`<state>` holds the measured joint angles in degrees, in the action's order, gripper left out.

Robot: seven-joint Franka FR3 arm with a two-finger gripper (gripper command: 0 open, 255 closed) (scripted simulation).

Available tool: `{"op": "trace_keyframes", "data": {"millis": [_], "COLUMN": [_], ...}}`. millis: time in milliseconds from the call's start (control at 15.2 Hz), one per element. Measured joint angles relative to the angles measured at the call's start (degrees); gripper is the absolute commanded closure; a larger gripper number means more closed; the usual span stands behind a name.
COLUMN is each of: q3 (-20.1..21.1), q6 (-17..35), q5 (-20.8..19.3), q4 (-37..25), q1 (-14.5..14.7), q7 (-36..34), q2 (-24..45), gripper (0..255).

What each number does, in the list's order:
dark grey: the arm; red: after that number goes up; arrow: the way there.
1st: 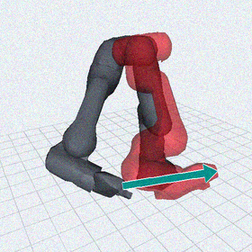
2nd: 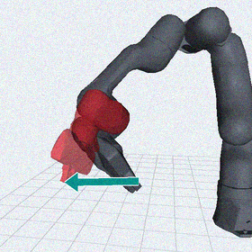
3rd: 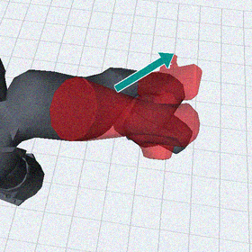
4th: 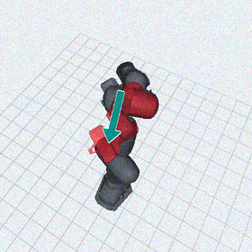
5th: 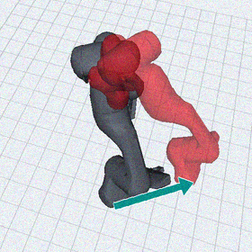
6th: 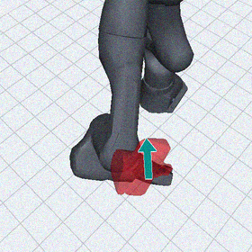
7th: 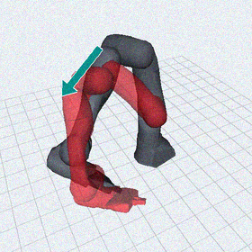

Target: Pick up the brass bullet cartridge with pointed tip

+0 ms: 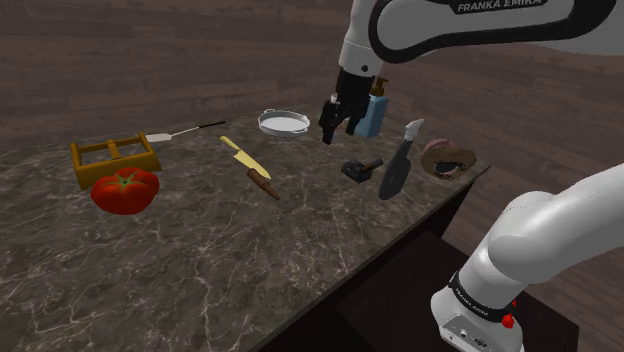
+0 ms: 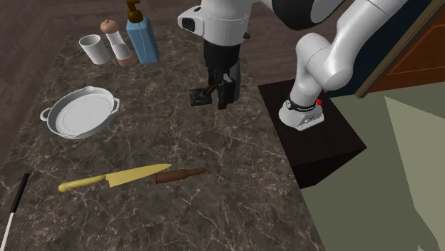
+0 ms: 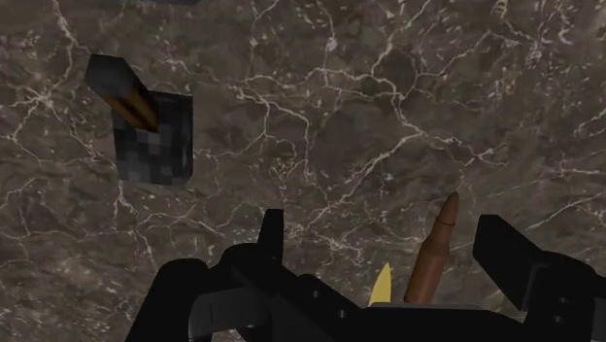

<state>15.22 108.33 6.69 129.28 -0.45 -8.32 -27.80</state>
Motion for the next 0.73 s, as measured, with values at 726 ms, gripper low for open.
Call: {"op": "trace_keyframes", "data": {"millis": [726], "q3": [8.69], "q6": [8.82], "q5": [-7.75], "q4": [-11.39], "q1": [-0.47], "q7": [-14.61], "q2": [24.1], "gripper": [0]}}
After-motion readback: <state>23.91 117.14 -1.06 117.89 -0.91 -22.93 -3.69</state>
